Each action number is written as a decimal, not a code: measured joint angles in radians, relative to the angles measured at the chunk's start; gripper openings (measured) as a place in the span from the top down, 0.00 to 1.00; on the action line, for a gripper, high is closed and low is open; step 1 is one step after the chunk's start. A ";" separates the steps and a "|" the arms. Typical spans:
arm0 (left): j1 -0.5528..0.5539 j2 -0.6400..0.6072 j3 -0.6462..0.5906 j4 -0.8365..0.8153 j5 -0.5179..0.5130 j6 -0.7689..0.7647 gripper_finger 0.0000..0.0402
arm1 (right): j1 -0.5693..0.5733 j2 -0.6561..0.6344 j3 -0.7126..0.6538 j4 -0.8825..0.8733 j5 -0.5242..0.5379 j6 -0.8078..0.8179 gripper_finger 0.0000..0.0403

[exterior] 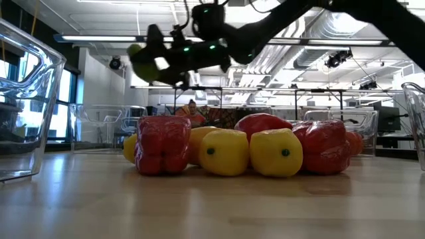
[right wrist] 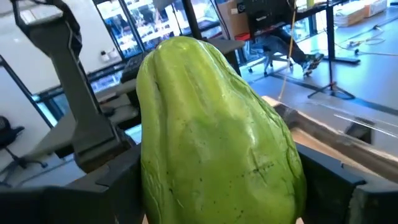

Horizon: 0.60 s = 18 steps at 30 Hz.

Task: Sort produce into baskets
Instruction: Put the green chayote into the top left transparent bin

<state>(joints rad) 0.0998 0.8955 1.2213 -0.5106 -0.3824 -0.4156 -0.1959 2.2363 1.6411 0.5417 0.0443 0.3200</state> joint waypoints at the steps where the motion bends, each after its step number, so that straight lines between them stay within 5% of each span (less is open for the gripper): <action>1: 0.000 0.000 0.000 0.000 0.000 0.000 0.01 | 0.000 0.022 0.031 -0.006 0.000 0.011 0.25; 10: 0.000 0.000 0.000 0.000 0.000 0.016 0.01 | 0.006 0.155 0.262 -0.204 -0.020 0.016 0.25; 18: 0.000 0.000 0.000 0.000 0.001 0.001 0.01 | 0.005 0.169 0.291 -0.239 -0.014 0.019 0.22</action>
<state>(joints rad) 0.0998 0.8951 1.2213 -0.5110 -0.3817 -0.4145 -0.1905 2.4058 1.9324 0.3023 0.0302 0.3394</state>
